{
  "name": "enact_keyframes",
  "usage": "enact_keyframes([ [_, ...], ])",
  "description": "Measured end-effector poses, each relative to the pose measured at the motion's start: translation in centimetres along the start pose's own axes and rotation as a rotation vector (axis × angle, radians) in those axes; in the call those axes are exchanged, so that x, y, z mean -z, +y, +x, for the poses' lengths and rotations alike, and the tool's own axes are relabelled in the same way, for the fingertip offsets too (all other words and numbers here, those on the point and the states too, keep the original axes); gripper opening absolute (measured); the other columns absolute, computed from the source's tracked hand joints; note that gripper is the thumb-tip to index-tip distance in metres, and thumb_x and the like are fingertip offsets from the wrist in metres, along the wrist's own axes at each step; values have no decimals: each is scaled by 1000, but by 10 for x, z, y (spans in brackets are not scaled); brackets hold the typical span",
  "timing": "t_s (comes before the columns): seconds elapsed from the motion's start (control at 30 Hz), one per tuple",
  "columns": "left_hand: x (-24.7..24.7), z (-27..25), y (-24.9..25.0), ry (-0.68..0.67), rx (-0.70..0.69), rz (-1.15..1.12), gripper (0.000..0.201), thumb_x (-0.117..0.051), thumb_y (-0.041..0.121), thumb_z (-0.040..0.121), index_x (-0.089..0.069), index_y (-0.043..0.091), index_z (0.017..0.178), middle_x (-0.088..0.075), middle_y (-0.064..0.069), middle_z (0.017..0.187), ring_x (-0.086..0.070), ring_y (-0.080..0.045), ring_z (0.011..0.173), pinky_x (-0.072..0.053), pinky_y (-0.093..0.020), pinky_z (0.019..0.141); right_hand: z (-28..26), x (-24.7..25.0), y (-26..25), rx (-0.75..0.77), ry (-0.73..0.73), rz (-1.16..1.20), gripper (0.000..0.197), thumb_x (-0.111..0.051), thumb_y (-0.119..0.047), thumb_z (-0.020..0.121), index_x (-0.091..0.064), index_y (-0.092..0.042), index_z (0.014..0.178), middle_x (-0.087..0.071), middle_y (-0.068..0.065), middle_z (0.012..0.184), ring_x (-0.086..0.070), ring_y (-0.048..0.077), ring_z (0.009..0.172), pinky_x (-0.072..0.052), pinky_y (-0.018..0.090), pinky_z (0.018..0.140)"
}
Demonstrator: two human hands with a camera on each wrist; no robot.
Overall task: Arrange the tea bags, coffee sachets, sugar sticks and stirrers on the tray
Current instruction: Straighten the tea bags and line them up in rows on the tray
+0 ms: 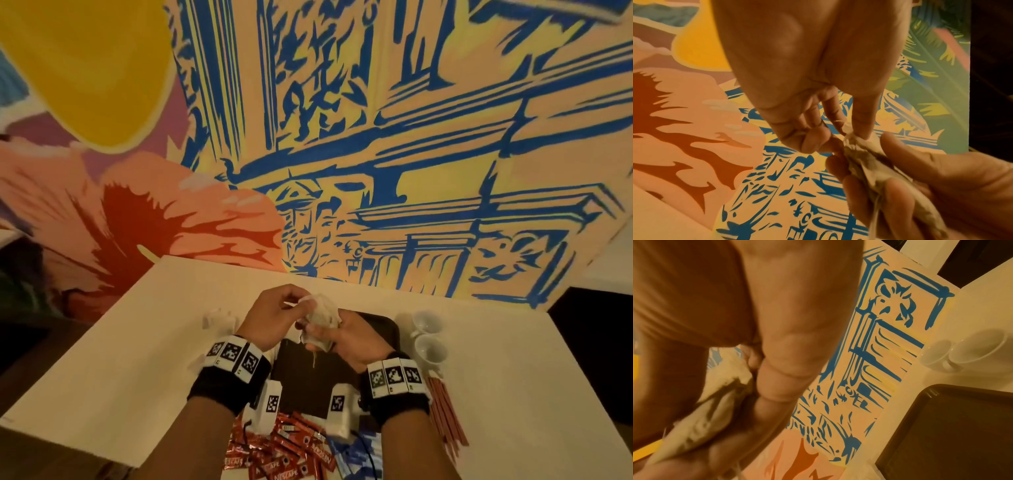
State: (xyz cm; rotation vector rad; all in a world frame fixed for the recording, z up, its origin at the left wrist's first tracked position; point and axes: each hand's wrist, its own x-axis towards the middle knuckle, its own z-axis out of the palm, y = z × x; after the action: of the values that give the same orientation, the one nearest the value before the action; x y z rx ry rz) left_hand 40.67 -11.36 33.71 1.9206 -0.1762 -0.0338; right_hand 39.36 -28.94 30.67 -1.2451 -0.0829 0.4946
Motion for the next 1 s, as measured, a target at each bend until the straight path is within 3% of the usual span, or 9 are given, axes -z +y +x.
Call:
enact_keyframes([
  [0.1, 2, -4, 14, 63, -34, -26, 9, -71, 19, 92, -73, 11, 95, -71, 5, 79, -61, -2, 63, -42, -12, 54, -8, 2, -10, 61, 52, -95, 25, -73, -6, 90, -72, -2, 115, -74, 16, 113, -70, 32, 101, -55, 47, 95],
  [0.23, 4, -8, 23, 120, -75, -72, 8, -71, 20, 92, -74, 12, 93, -71, 0, 73, -62, -5, 63, -44, -15, 52, -13, 3, -17, 74, 136, -50, 27, -75, -10, 90, -71, -1, 114, -75, 16, 108, -69, 27, 86, -58, 41, 83],
  [0.37, 13, -2, 25, 109, -24, -182, 8, -62, 15, 98, -67, 9, 99, -75, -6, 88, -72, -18, 80, -50, -26, 54, -11, -3, -21, 70, 346, 25, 22, -75, -13, 90, -71, -3, 109, -77, 13, 95, -71, 26, 76, -60, 38, 72],
  [0.53, 38, 9, 22, 25, 22, -216, 6, -58, 15, 100, -60, 10, 100, -75, -11, 95, -74, -25, 82, -51, -29, 57, 9, -20, -27, 145, 496, 162, 24, -76, -10, 87, -66, -2, 107, -73, 23, 102, -70, 34, 87, -59, 40, 69],
  [0.67, 62, 14, 10, -42, 58, -174, 8, -62, 17, 98, -64, 9, 99, -76, -12, 88, -74, -25, 78, -51, -29, 58, 29, -42, -27, 157, 474, 157, 11, -65, -5, 94, -66, -5, 105, -74, 19, 102, -70, 38, 97, -58, 39, 65],
  [0.77, 76, 18, 0, -65, 65, -188, 7, -65, 17, 96, -64, 10, 98, -76, -12, 84, -73, -27, 77, -50, -32, 59, 43, -56, -18, 114, 399, 47, 30, -71, -32, 94, -70, -9, 113, -75, 13, 98, -68, 27, 81, -51, 35, 62],
  [0.83, 87, 23, -7, -67, 58, -193, 8, -65, 17, 96, -65, 9, 97, -75, -14, 83, -72, -27, 76, -51, -31, 59, 51, -65, -14, 103, 325, -29, 34, -73, -41, 92, -73, -13, 112, -74, 7, 92, -61, 19, 74, -48, 32, 59],
  [0.93, 100, 31, -14, -71, 45, -183, 10, -66, 17, 95, -67, 8, 99, -75, -16, 83, -71, -27, 75, -51, -30, 59, 57, -75, -14, 123, 262, -102, 30, -80, -29, 87, -73, -11, 111, -73, 6, 88, -58, 16, 71, -47, 30, 57],
  [1.0, 105, 35, -19, -62, 43, -187, 9, -68, 17, 94, -68, 9, 98, -74, -14, 81, -70, -23, 72, -50, -29, 57, 65, -77, -14, 133, 311, -162, 29, -83, -24, 84, -74, -10, 108, -74, 6, 87, -59, 15, 70, -47, 29, 56],
])
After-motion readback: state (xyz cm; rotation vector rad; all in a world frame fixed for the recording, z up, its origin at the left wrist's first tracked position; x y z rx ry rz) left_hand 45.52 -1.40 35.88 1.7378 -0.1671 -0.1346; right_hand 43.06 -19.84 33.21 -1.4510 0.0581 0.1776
